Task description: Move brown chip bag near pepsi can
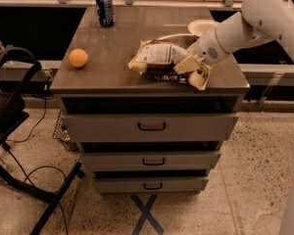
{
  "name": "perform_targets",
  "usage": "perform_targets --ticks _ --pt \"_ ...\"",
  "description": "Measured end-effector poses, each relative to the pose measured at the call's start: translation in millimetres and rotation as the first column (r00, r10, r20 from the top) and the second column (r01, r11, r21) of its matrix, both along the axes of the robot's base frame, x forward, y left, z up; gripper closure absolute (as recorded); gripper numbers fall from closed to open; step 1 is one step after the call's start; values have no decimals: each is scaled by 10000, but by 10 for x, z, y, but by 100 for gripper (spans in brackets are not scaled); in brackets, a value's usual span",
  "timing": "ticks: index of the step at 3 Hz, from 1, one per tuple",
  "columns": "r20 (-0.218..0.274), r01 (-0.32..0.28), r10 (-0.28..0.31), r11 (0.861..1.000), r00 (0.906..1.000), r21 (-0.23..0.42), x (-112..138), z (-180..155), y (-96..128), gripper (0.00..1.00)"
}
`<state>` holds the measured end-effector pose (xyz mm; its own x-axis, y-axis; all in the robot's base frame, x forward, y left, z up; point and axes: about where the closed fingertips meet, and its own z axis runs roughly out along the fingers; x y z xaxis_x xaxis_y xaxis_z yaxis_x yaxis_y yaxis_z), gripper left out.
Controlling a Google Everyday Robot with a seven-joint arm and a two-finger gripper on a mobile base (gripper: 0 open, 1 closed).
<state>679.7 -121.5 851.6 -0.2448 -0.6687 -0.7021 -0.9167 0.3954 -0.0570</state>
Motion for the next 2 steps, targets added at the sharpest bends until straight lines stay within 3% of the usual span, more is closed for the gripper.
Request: perform_targets --ticks 1,2 --pt "0 0 0 10000 10000 0 0 6 0 100" --pt "121 -366 363 9990 9993 265 -21 239 80 100"
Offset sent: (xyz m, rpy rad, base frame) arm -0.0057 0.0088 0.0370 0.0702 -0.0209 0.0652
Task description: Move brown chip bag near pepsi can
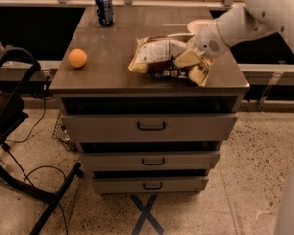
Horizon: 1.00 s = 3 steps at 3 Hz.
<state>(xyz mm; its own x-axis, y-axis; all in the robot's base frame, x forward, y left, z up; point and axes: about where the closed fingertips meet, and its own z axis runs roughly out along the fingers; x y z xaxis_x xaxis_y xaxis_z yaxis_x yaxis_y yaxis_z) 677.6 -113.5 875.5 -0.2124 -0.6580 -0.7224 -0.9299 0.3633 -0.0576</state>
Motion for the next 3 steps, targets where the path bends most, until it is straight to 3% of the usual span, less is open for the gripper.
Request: perform_targets --ticks 1,2,3 --pt "203 -202 203 9998 9996 -47 -3 331 70 100" --pt "521 1038 -1039 9946 9932 48 334 879 63 100" --pt "805 2334 -2366 9712 9683 472 633 1282 -15 100"
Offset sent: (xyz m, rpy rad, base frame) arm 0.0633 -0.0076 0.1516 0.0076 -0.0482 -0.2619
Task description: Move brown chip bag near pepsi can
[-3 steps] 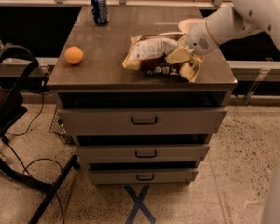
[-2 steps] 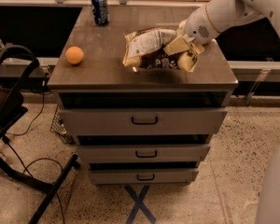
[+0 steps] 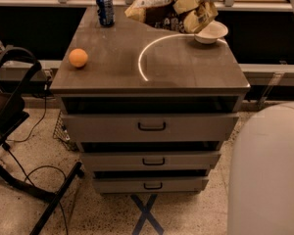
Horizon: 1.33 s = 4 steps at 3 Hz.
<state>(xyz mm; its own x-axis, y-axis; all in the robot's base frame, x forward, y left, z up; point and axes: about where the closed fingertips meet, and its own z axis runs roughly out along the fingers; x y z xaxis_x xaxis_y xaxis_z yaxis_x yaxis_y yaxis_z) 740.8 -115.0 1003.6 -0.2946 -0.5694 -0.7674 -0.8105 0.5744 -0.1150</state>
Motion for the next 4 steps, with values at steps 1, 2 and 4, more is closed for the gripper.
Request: perform_targets --ticks 1,2,4 --pt "633 1484 -1491 9888 9868 151 286 436 -47 100" --pt "609 1858 -1871 9822 9804 264 324 506 -78 100" --pt "1374 2605 -2535 9648 9575 -355 666 462 22 100"
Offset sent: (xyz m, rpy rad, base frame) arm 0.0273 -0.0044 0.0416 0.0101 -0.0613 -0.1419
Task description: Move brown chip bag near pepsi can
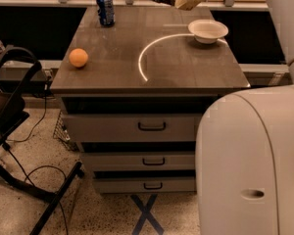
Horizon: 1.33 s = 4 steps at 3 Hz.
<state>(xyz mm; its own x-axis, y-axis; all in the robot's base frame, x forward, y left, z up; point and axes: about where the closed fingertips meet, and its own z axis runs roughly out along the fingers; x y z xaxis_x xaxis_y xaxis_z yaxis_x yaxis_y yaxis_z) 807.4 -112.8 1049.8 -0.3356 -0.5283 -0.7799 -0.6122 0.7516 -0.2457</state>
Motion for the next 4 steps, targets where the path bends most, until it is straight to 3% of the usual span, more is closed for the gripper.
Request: perform_targets --ticks 1,2,3,4 --pt "1123 1029 -980 9940 9888 -382 547 -45 -7 100" --pt "1747 1633 -1518 9852 9728 -529 838 -80 -45 100" --pt "2035 1804 -1849 9828 9615 406 1127 -287 -119 100" --pt "1828 1325 -1654 9748 9691 1796 1477 -864 91 100"
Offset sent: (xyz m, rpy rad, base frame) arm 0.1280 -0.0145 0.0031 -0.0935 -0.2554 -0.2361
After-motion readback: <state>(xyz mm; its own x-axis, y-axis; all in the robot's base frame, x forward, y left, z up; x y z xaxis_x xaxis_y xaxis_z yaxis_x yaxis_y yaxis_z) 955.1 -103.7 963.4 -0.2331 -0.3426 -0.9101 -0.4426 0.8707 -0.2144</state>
